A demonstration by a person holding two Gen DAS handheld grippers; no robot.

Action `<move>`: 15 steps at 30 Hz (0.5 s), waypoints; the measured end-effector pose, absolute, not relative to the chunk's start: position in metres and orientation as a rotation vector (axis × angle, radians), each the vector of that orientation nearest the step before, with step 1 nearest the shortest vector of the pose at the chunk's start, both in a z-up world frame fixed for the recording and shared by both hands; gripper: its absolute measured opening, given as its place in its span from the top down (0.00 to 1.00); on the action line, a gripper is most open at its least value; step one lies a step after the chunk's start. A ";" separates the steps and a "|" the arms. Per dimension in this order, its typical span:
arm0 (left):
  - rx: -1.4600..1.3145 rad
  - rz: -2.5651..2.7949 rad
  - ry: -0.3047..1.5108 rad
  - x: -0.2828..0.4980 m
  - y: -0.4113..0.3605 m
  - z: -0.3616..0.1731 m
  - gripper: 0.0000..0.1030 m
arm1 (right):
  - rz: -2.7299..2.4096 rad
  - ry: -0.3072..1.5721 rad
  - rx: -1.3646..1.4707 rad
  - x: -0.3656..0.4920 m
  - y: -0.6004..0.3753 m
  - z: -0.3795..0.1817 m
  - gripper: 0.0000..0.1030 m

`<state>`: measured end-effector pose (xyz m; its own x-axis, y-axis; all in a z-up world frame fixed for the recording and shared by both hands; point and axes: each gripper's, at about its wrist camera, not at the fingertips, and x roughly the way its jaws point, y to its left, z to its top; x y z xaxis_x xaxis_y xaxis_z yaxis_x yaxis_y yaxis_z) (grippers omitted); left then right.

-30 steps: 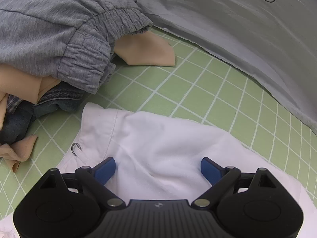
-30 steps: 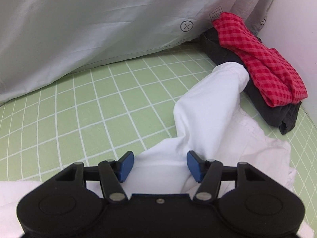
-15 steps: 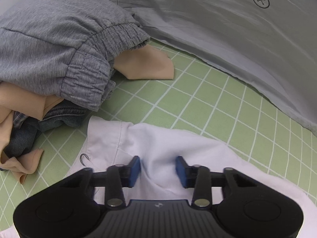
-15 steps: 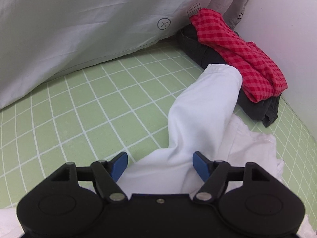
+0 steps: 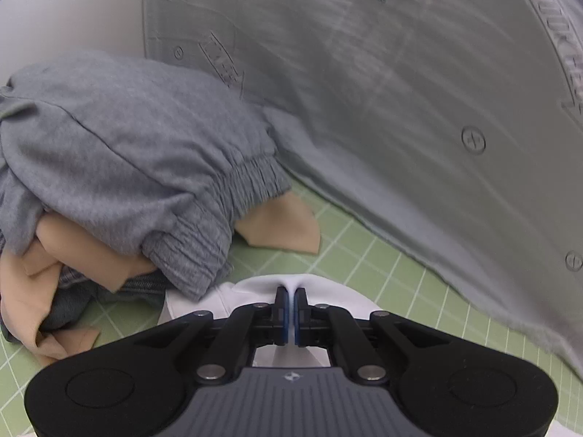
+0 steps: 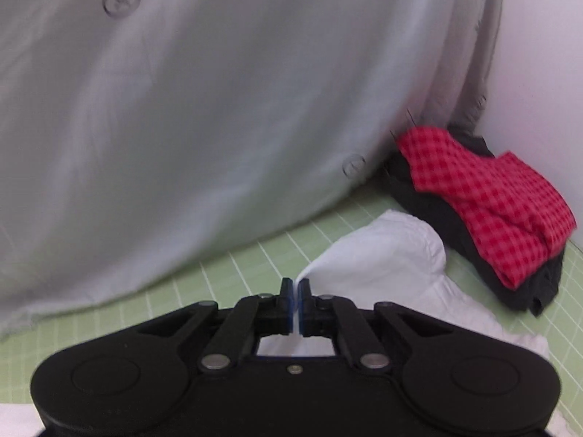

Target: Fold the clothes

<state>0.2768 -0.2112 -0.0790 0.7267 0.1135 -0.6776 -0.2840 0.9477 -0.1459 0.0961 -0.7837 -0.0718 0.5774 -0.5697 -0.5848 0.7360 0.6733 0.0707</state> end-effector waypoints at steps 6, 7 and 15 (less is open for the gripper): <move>-0.197 0.213 0.827 0.288 -0.210 -0.093 0.54 | -0.724 0.637 0.165 0.137 -0.771 -0.071 0.31; -0.188 0.186 0.817 0.280 -0.211 -0.091 0.47 | -0.699 0.635 0.183 0.133 -0.769 -0.072 0.33; -0.146 0.139 0.839 0.173 -0.184 -0.087 0.23 | -0.680 0.785 0.239 0.040 -0.729 -0.102 0.22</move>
